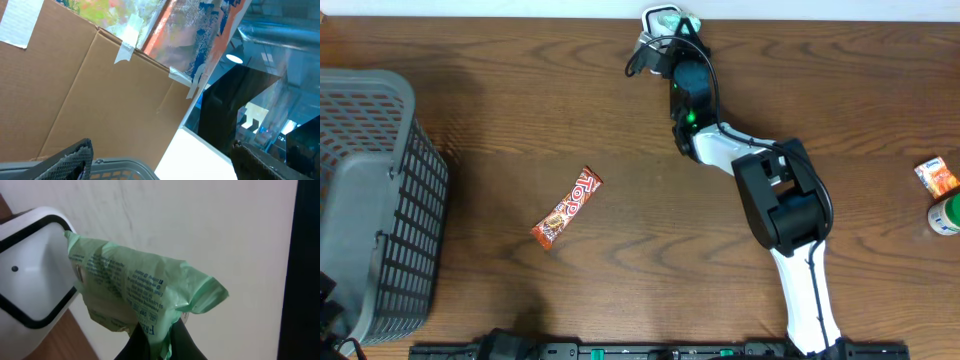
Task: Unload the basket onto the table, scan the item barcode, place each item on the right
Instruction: 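Hold the mint-green pack against the white scanner with the right gripper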
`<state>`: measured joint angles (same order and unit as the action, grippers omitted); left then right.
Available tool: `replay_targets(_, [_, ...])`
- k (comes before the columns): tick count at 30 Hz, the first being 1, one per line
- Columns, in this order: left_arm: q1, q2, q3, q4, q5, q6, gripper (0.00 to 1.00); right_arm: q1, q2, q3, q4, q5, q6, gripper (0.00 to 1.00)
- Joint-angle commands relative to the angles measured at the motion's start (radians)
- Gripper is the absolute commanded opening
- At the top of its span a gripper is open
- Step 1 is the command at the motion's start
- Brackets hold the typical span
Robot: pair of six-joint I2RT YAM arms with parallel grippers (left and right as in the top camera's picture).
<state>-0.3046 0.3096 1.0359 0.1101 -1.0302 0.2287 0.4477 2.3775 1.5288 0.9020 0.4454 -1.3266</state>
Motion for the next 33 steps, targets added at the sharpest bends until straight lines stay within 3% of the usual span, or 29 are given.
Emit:
replay_targets(1, [-0.002, 0.007, -0.004, 0.003, -0.011, -0.005, 0.88, 0.022, 0.062, 0.036, -0.001, -0.026, -0.121, 0.01])
replay_targets(7, [-0.002, 0.007, -0.004, 0.003, -0.011, -0.005, 0.88, 0.035, 0.130, 0.035, -0.009, -0.021, -0.205, 0.01])
replay_targets(21, [-0.002, 0.008, -0.004, 0.000, -0.018, -0.005, 0.88, 0.103, 0.160, 0.034, -0.097, 0.080, -0.208, 0.01])
replay_targets(33, [-0.002, 0.008, -0.004, -0.001, -0.018, -0.005, 0.88, 0.103, 0.015, 0.034, -0.170, 0.119, -0.207, 0.01])
